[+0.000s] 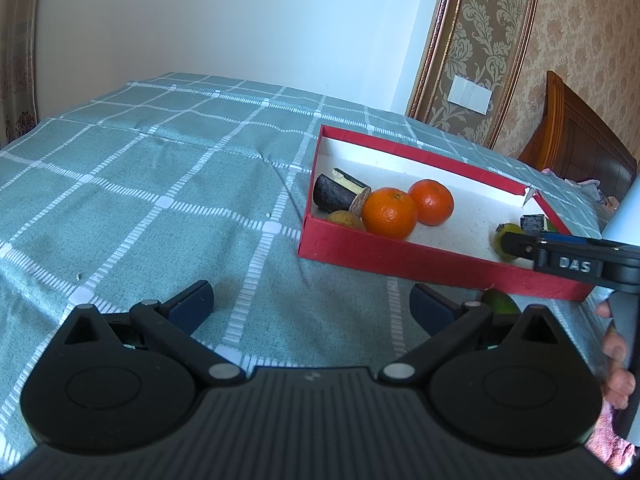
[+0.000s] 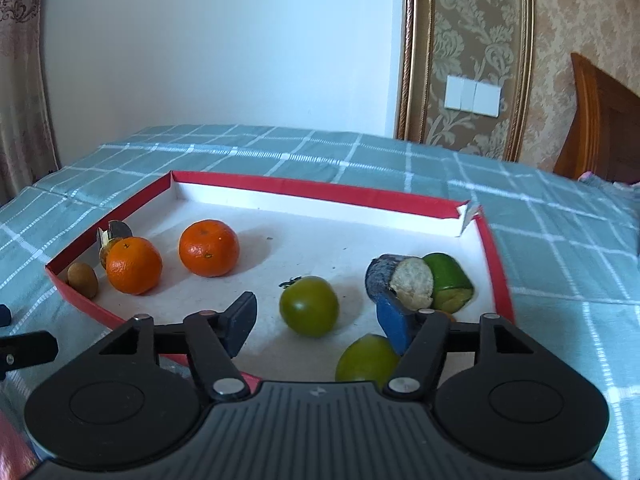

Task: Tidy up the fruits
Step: 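Move the left gripper to the cucumber slice and close on it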

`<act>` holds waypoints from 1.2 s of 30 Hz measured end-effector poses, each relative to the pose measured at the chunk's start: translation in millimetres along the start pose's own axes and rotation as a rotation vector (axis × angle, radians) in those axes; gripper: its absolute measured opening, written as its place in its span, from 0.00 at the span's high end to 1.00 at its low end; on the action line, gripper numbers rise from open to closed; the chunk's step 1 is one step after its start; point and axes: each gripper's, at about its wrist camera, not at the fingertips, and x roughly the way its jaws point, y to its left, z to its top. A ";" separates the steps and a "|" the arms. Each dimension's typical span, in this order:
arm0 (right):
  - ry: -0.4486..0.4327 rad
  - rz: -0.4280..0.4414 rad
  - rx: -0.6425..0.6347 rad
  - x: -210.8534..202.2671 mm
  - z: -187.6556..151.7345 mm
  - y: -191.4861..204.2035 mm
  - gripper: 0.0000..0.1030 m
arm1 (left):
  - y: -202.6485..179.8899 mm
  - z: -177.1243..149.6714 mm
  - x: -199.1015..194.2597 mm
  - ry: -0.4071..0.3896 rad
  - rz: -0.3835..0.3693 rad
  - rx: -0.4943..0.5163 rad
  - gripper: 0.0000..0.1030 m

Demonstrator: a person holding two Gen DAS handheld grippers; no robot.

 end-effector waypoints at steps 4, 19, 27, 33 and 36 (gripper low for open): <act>-0.019 0.004 0.031 -12.2 -2.8 -10.3 0.29 | 0.6 -0.3 0.3 0.000 0.001 0.001 0.00; -0.116 -0.013 0.181 -57.7 -15.5 -51.8 0.25 | -16.7 -4.8 -7.0 0.018 0.003 0.025 0.00; -0.119 -0.037 0.265 -60.2 -15.5 -68.8 0.25 | -52.4 -9.1 -15.0 0.004 -0.020 0.109 0.00; -0.128 -0.061 0.287 -60.9 -15.8 -73.1 0.25 | -75.7 -7.7 -15.1 0.006 -0.074 0.144 0.00; -0.133 -0.068 0.318 -62.1 -16.4 -78.8 0.23 | -87.7 -7.1 -11.9 0.020 -0.104 0.162 0.00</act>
